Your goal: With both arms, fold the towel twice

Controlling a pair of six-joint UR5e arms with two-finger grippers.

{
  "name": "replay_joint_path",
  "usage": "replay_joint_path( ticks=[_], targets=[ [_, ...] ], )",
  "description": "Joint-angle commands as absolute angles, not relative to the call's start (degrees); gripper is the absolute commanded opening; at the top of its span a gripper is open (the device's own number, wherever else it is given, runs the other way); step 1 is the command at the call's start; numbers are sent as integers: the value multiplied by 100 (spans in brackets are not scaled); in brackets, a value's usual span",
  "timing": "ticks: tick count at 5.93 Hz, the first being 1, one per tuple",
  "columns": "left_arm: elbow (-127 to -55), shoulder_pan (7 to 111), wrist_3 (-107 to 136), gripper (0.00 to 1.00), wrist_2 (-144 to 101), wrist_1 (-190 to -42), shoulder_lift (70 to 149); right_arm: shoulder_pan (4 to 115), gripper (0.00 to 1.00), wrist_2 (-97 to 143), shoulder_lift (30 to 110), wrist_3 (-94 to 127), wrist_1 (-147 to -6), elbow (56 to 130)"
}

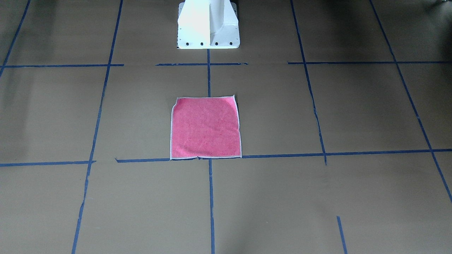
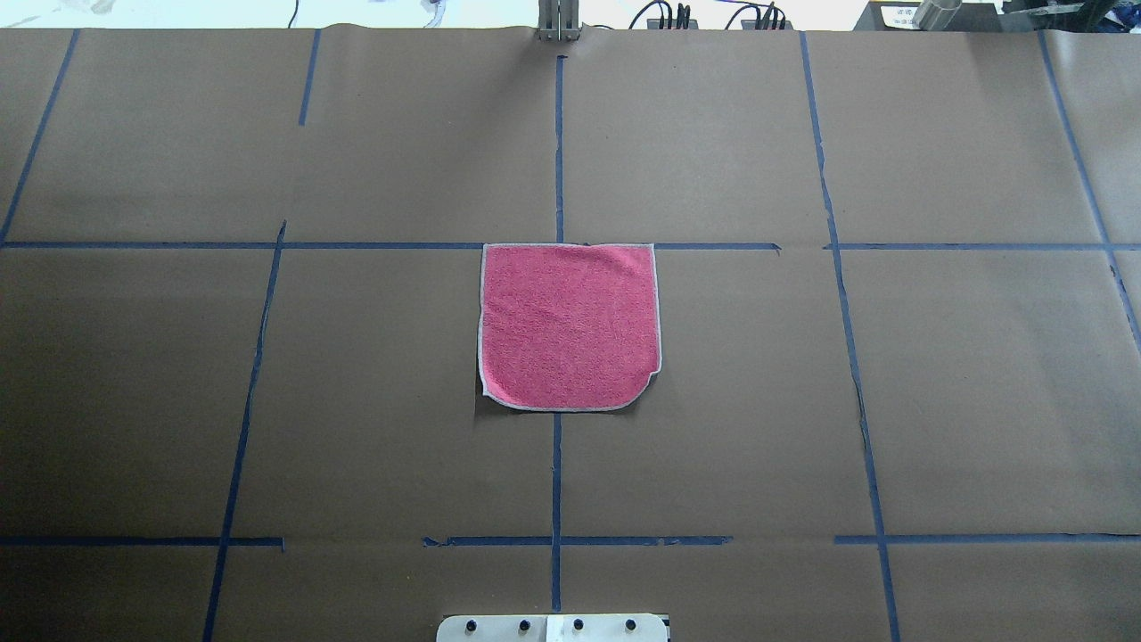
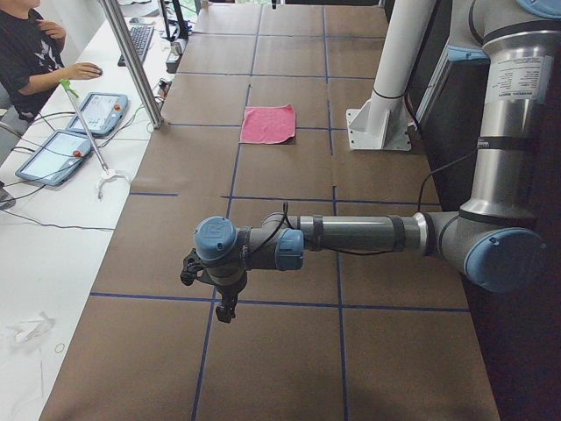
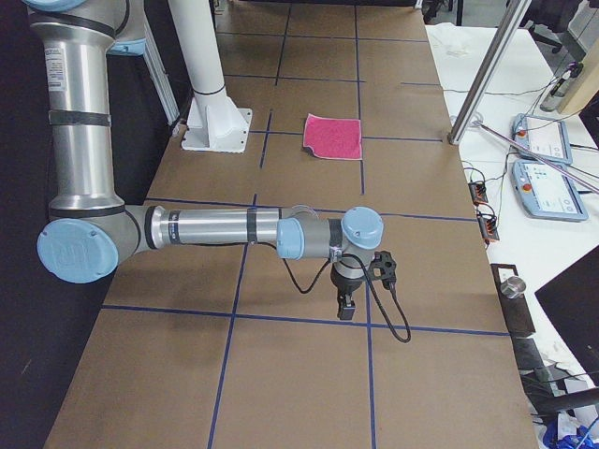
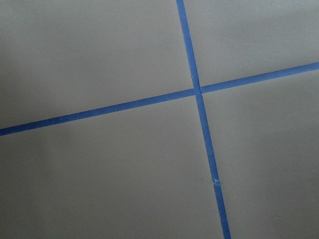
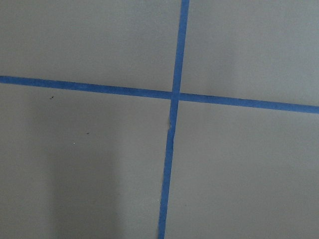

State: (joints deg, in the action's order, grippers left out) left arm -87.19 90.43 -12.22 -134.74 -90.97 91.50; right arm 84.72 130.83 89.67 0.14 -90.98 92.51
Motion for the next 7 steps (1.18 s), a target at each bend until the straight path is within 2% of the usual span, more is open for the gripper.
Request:
replay_joint_path(
  ticks=[1, 4, 7],
  targets=[
    [-8719, 9044, -1213, 100, -13482, -9097, 9158, 8473, 100, 13122, 8939, 17, -9149, 9264],
    [-8719, 9027, -1143, 100, -13482, -9097, 9210, 8473, 100, 13140, 8991, 9, -9088, 9264],
    [-8771, 8765, 21, 100, -13509, -9105, 9824, 8185, 100, 13245, 8571, 114, -9167, 9649]
  ],
)
